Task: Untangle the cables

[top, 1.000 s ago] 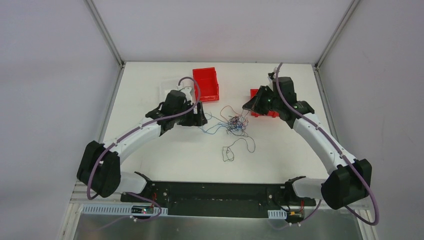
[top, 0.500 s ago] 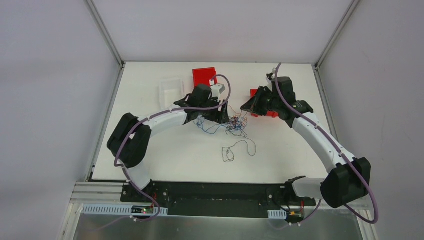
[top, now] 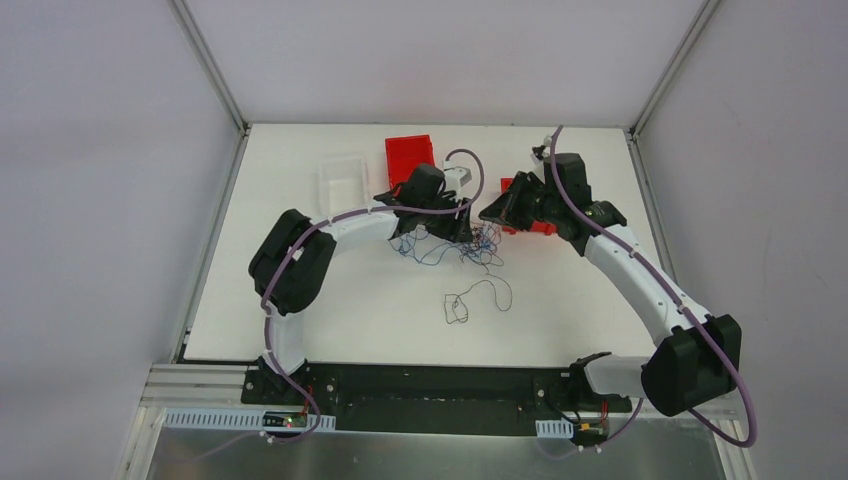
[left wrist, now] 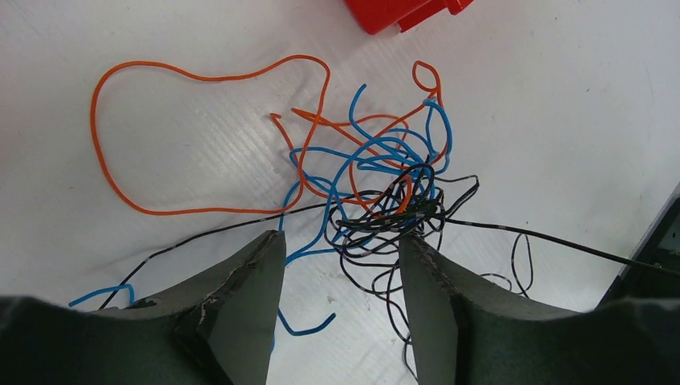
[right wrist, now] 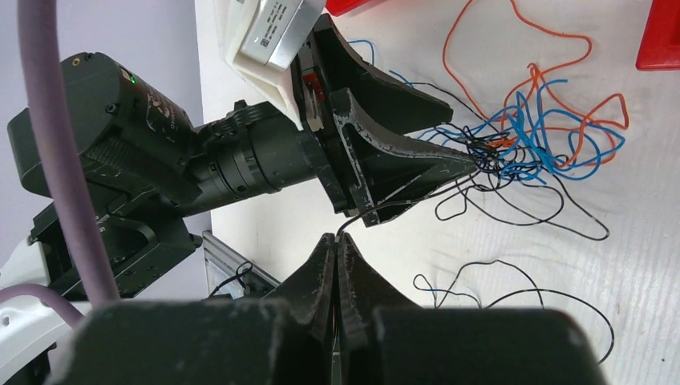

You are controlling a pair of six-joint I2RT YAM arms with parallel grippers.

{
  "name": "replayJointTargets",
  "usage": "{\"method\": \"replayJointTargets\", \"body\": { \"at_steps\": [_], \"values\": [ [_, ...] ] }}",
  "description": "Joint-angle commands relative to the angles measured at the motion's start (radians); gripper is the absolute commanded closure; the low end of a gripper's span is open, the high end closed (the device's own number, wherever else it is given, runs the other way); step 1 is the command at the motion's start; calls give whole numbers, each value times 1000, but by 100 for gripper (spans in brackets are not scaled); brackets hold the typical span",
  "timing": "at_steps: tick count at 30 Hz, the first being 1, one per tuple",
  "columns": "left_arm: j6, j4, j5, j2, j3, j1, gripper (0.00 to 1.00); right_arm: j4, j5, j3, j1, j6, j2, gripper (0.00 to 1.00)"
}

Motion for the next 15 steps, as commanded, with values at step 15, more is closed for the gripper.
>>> {"method": "replayJointTargets", "body": {
  "at_steps": [15],
  "values": [
    [-38,83,-55,-146,-93,19,49,36,-11,-32,-5,3,-7,100]
  ]
}}
